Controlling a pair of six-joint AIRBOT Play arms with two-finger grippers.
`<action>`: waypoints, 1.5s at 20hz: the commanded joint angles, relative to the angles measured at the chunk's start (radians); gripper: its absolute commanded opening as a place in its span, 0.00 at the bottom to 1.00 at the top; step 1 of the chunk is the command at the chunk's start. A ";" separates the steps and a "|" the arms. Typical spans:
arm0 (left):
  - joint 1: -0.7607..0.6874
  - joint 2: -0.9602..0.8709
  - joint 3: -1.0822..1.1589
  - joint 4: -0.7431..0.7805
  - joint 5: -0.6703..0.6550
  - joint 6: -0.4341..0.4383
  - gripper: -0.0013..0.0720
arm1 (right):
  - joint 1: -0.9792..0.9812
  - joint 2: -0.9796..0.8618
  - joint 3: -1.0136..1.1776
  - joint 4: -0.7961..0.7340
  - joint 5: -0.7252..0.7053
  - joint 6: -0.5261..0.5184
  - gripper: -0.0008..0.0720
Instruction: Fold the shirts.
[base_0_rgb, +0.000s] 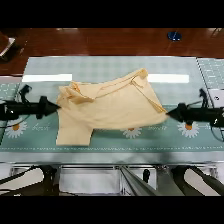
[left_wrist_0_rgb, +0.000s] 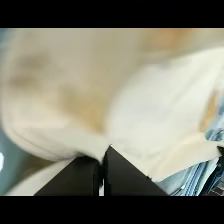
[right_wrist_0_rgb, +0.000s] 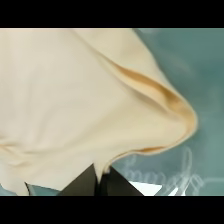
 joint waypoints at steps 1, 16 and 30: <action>-0.010 0.156 0.202 -0.242 0.000 0.034 0.04 | 0.114 -0.002 0.380 -0.047 0.050 0.068 0.05; -0.098 0.826 0.894 0.497 0.029 -0.198 0.04 | 0.335 0.353 1.402 -0.678 0.250 0.360 0.05; -0.316 0.841 0.577 0.784 0.021 -0.370 0.04 | 0.335 0.431 0.949 -0.549 0.401 0.383 0.05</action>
